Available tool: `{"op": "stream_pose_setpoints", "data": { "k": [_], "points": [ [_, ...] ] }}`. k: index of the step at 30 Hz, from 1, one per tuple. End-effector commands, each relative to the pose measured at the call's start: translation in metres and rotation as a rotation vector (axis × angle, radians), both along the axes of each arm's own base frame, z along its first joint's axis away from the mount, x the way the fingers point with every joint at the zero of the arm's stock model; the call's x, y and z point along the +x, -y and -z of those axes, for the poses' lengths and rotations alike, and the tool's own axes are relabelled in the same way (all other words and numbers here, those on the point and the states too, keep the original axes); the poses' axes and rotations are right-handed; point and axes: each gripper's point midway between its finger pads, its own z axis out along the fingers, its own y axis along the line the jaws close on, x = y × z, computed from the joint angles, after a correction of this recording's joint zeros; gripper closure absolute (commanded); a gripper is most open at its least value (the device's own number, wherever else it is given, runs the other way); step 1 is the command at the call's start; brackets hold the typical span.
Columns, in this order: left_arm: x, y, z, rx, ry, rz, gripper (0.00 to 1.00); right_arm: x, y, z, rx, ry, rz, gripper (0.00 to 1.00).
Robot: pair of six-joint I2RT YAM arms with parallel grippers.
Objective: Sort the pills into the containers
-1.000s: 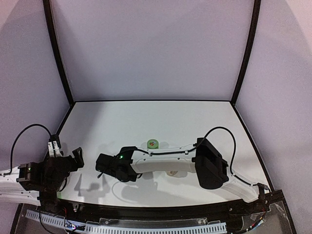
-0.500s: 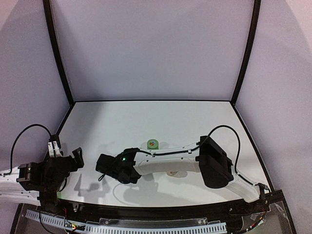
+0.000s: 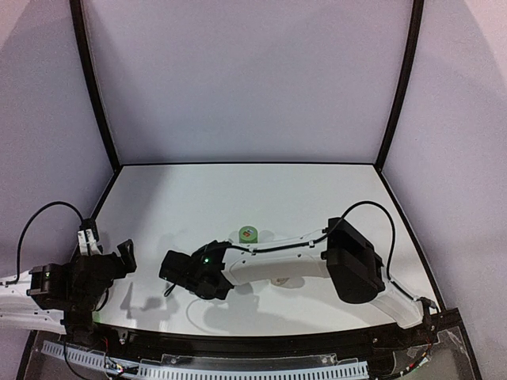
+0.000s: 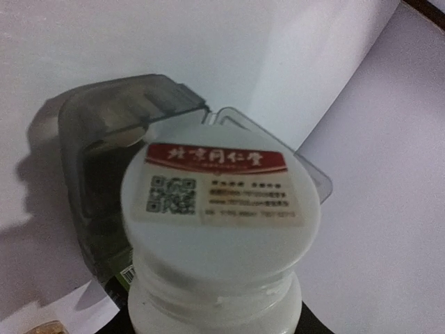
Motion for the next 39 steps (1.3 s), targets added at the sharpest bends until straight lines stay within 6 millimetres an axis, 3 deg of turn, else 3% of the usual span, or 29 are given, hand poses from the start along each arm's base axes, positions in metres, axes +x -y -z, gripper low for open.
{"op": "stream_pose_setpoints", "data": {
  "k": [1, 10, 19, 23, 31, 39],
  "points": [
    [-0.003, -0.008, -0.01, -0.09, 0.045, 0.0, 0.01, -0.003, -0.007, -0.033, 0.099, 0.002, 0.009, 1.0],
    [-0.003, -0.008, -0.01, -0.09, 0.045, 0.001, 0.01, -0.006, -0.006, -0.027, 0.052, 0.027, -0.016, 1.0],
    [-0.003, -0.006, -0.01, -0.092, 0.043, 0.007, 0.01, -0.01, -0.009, -0.041, 0.092, 0.033, -0.025, 1.0],
    [-0.003, -0.007, -0.01, -0.093, 0.043, 0.004, 0.01, -0.008, 0.001, -0.033, 0.063, 0.017, -0.007, 1.0],
    [-0.005, -0.008, -0.01, -0.107, 0.042, 0.009, 0.01, -0.011, 0.004, -0.041, 0.116, -0.02, 0.028, 1.0],
    [-0.008, -0.016, -0.021, -0.125, 0.052, 0.018, 0.01, -0.022, 0.005, -0.051, 0.355, -0.194, 0.138, 1.0]
  ]
}}
